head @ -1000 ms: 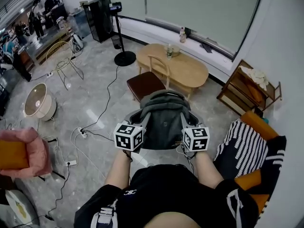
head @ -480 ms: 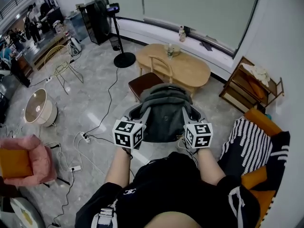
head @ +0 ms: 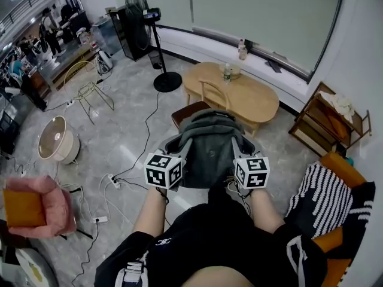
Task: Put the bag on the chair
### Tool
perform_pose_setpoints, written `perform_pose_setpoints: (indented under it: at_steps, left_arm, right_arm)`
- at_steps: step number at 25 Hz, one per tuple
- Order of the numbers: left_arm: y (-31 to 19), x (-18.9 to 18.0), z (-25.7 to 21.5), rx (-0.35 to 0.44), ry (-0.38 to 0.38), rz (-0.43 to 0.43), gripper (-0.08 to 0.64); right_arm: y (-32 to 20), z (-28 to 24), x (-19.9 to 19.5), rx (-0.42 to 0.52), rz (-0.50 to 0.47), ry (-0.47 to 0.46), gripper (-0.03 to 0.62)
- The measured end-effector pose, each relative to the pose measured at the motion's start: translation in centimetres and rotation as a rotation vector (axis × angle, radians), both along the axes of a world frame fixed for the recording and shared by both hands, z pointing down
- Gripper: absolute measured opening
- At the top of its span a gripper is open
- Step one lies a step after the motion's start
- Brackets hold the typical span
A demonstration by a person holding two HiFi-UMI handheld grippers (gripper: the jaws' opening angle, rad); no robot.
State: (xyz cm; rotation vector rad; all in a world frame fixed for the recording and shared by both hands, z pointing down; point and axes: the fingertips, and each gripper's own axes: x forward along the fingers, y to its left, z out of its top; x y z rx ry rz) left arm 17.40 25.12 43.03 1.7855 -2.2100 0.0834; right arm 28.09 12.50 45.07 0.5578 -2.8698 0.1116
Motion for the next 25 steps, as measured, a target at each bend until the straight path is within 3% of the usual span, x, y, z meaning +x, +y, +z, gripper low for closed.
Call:
perform_pose_setpoints:
  at_steps: [15, 25]
  left_arm:
    - [-21.6, -19.8, -1.5, -0.063, 0.002, -0.055, 0.107]
    - [-34.0, -27.3, -1.7, -0.094, 0.006, -0.082, 0.107]
  right_arm:
    - [-22.2, -1.4, -20.6, -0.031, -0.067, -0.002, 0.087]
    - [-34.7, -1.6, -28.4, -0.038, -0.097, 0.006, 0.086]
